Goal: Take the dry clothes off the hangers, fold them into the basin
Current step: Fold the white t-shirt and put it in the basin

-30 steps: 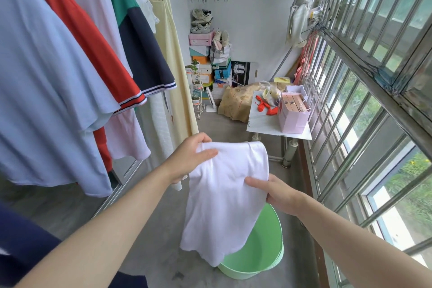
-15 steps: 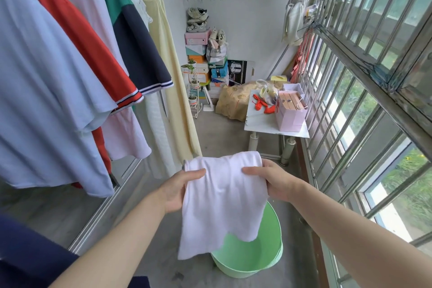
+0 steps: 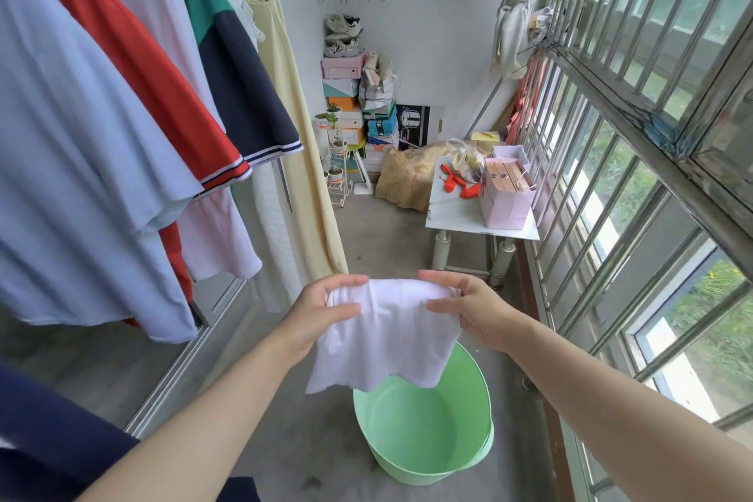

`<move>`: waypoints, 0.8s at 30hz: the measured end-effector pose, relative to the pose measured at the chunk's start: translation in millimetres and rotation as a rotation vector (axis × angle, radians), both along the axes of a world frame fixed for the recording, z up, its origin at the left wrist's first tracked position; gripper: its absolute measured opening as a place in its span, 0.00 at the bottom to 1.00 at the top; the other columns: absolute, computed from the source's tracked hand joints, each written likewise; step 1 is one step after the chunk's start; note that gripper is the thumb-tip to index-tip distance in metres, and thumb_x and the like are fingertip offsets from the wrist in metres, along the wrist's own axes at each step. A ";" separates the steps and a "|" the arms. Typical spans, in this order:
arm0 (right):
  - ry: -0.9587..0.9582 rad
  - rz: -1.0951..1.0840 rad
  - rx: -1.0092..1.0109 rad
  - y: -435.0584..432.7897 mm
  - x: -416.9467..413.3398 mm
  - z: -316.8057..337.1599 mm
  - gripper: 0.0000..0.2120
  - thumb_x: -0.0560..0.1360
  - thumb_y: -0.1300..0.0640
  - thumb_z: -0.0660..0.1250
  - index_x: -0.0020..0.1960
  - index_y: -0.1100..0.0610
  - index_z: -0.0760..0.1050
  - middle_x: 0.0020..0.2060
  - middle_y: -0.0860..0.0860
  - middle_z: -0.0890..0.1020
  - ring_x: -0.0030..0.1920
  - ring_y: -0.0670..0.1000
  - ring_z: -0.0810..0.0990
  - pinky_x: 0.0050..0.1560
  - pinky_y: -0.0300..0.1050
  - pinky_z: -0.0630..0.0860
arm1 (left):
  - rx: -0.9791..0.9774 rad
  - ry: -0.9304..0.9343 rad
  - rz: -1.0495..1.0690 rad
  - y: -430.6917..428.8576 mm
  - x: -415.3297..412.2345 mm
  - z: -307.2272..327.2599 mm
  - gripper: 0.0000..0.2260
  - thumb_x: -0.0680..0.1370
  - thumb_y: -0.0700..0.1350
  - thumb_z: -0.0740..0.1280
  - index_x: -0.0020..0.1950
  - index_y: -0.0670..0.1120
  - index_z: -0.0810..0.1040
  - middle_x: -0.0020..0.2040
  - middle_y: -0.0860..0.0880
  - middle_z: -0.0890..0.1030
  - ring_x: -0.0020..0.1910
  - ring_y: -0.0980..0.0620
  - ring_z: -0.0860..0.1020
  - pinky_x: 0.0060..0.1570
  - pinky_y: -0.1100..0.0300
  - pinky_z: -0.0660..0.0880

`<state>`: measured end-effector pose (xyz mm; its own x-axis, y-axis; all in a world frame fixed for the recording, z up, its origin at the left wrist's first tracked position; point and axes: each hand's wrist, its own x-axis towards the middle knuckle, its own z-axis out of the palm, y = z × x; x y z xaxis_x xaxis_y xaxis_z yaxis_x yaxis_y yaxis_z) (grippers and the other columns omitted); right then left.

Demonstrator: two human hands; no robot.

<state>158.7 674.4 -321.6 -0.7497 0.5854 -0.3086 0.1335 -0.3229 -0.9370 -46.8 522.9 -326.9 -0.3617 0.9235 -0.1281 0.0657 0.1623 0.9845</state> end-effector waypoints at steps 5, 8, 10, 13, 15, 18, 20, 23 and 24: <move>-0.244 0.089 0.358 -3.3 -4.1 -2.0 0.35 0.65 0.77 0.70 0.69 0.59 0.70 0.57 0.50 0.79 0.50 0.45 0.78 0.53 0.33 0.74 | -0.047 0.205 -0.029 0.4 4.4 -0.9 0.26 0.65 0.38 0.73 0.62 0.54 0.78 0.64 0.57 0.75 0.66 0.62 0.70 0.57 0.74 0.67; -0.480 0.192 0.727 -3.9 -8.6 -3.6 0.37 0.65 0.72 0.69 0.71 0.55 0.68 0.64 0.49 0.76 0.61 0.47 0.75 0.53 0.29 0.67 | -0.065 0.328 -0.006 1.9 5.8 -2.6 0.26 0.68 0.33 0.71 0.61 0.56 0.77 0.63 0.56 0.76 0.62 0.62 0.72 0.56 0.72 0.69; -0.575 0.264 0.900 -5.6 -9.2 -2.9 0.38 0.65 0.69 0.67 0.72 0.51 0.67 0.65 0.49 0.75 0.65 0.50 0.73 0.54 0.29 0.63 | -0.097 0.427 0.001 2.4 7.0 -3.6 0.27 0.68 0.33 0.70 0.62 0.56 0.77 0.61 0.54 0.77 0.61 0.59 0.74 0.56 0.68 0.70; -0.621 0.305 1.031 -9.0 -8.6 -1.0 0.34 0.65 0.68 0.66 0.70 0.51 0.70 0.63 0.50 0.78 0.64 0.52 0.74 0.55 0.31 0.65 | -0.113 0.560 0.020 2.3 10.7 -3.5 0.24 0.68 0.35 0.69 0.59 0.57 0.79 0.55 0.54 0.80 0.56 0.56 0.77 0.52 0.65 0.73; -0.620 0.281 1.091 -10.9 -9.0 -0.6 0.27 0.65 0.66 0.65 0.63 0.53 0.77 0.55 0.51 0.83 0.57 0.55 0.78 0.53 0.39 0.70 | -0.097 0.613 0.053 2.6 13.6 -2.2 0.20 0.69 0.37 0.69 0.55 0.57 0.80 0.51 0.55 0.81 0.52 0.55 0.78 0.50 0.62 0.74; -0.648 0.229 1.106 -12.7 -12.0 -0.3 0.18 0.65 0.64 0.61 0.50 0.53 0.81 0.41 0.53 0.84 0.45 0.57 0.79 0.42 0.45 0.72 | -0.119 0.670 0.094 2.7 14.1 0.3 0.16 0.71 0.38 0.68 0.55 0.53 0.81 0.50 0.56 0.82 0.51 0.55 0.77 0.48 0.63 0.72; -0.689 0.237 1.121 -15.0 -12.6 1.7 0.12 0.66 0.63 0.60 0.42 0.52 0.79 0.36 0.52 0.81 0.41 0.56 0.76 0.36 0.45 0.69 | -0.146 0.702 0.060 2.7 11.7 0.1 0.14 0.73 0.38 0.66 0.55 0.50 0.82 0.48 0.56 0.81 0.51 0.55 0.77 0.47 0.65 0.71; -0.775 0.247 1.160 -16.2 -7.9 5.5 0.10 0.68 0.60 0.61 0.30 0.52 0.64 0.28 0.48 0.71 0.37 0.55 0.71 0.28 0.43 0.62 | -0.166 0.797 -0.016 1.9 6.1 -1.8 0.09 0.75 0.37 0.64 0.49 0.44 0.82 0.38 0.55 0.74 0.47 0.51 0.73 0.39 0.73 0.66; -0.795 0.247 1.165 -14.7 -5.6 5.4 0.12 0.68 0.59 0.62 0.29 0.52 0.61 0.27 0.48 0.69 0.36 0.54 0.70 0.28 0.43 0.61 | -0.178 0.833 -0.033 1.4 3.3 -2.7 0.07 0.75 0.37 0.64 0.46 0.42 0.81 0.37 0.55 0.71 0.46 0.51 0.71 0.38 0.73 0.65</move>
